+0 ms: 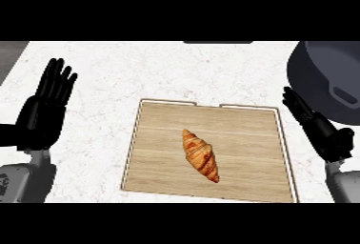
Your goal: Pick the croissant from the tray and place it in the pot
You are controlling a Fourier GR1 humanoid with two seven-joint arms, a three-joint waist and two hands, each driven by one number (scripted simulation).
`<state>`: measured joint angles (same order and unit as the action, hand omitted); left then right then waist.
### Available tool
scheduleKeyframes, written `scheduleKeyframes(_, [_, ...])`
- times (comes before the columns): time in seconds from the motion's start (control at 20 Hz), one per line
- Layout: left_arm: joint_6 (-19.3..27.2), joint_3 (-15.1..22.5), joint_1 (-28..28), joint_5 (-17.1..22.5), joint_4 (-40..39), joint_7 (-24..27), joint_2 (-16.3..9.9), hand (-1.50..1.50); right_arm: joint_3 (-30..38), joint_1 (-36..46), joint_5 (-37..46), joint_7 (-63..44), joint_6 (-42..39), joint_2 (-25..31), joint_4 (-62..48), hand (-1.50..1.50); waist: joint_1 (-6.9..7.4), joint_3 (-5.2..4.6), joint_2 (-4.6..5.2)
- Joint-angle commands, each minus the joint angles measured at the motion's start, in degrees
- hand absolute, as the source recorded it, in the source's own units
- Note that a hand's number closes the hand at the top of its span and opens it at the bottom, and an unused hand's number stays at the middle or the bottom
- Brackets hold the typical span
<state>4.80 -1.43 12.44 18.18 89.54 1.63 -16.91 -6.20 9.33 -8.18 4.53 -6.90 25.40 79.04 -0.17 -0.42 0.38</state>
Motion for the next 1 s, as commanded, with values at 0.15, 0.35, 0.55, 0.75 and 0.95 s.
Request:
scheduleKeyframes(0.15, [3.38,0.24,-7.72,-10.31,-3.47,-3.34,-6.88,0.00,-3.74,-1.69,9.55,-11.60,11.49,-1.61,10.21,1.50,0.03,0.29,-0.70])
scheduleKeyframes(0.35, [3.63,0.91,-11.60,-12.16,-6.46,-6.16,-8.55,0.00,-1.25,2.52,29.79,-6.36,19.95,12.33,14.17,-1.50,-1.15,-0.42,-2.12])
scheduleKeyframes(0.55, [4.20,0.30,-14.51,-13.10,-6.14,-5.54,-9.22,0.00,-9.80,-6.27,40.56,-1.93,30.75,4.79,25.45,-1.50,-2.05,0.31,-1.60])
scheduleKeyframes(0.75, [4.98,1.53,-13.78,-14.66,-3.32,-8.73,-8.46,0.00,-16.49,-13.02,50.70,-11.58,30.87,2.38,37.17,-1.50,-0.78,0.34,-0.78])
scheduleKeyframes(0.95, [3.39,1.48,-15.16,-14.81,-2.66,-6.73,-8.72,0.00,-22.63,-12.78,60.49,-26.03,19.83,2.09,42.39,-1.50,-0.18,0.25,-0.67])
